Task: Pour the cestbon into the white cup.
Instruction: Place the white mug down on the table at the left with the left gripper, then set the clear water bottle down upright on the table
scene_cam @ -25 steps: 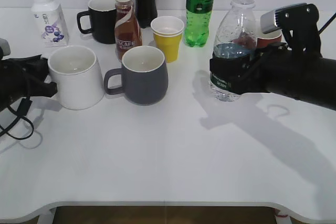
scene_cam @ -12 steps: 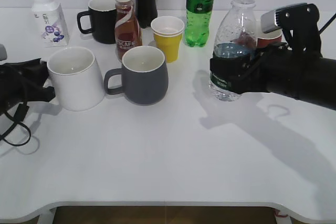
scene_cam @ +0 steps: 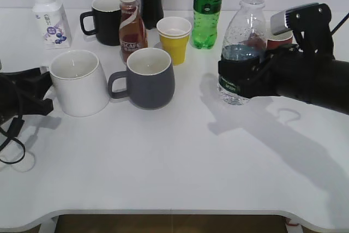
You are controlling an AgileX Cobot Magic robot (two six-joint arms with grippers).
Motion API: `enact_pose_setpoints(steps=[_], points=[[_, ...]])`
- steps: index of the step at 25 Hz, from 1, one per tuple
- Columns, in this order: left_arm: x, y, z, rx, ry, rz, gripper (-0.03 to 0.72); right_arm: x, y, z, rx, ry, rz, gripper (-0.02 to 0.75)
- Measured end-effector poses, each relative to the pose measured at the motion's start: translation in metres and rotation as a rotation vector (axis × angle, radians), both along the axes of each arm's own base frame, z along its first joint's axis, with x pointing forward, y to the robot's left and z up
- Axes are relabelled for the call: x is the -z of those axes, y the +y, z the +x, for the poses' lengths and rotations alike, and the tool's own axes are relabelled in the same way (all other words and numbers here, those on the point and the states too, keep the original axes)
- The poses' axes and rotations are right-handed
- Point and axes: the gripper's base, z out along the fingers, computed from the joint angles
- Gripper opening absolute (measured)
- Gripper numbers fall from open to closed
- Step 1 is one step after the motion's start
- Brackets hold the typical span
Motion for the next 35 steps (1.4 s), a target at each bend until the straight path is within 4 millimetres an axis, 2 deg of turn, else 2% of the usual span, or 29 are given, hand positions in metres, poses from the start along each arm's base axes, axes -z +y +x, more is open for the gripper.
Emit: enact_pose_setpoints(steps=[12,24,25,29,32,35], points=[[0.004,0.002,-0.023,0.001,0.055,0.005,0.260,0.001,-0.005,0.007,0.065,-0.061,-0.035,0.452],[-0.020,0.003,-0.043,0.003,-0.021,-0.001,0.262,0.057,0.003,0.017,0.026,-0.042,-0.033,0.452],[-0.023,0.003,-0.044,0.004,-0.034,-0.002,0.262,0.057,0.003,0.017,0.024,-0.046,-0.032,0.468],[-0.035,0.003,-0.046,0.015,-0.087,-0.004,0.262,0.056,0.003,0.016,0.021,-0.059,-0.027,0.633],[-0.047,0.003,-0.049,0.017,-0.118,0.007,0.262,0.049,0.003,0.016,0.023,-0.083,-0.016,0.663],[-0.061,0.005,-0.051,-0.002,-0.087,0.024,0.262,0.021,0.002,0.015,0.030,-0.147,-0.016,0.667]])
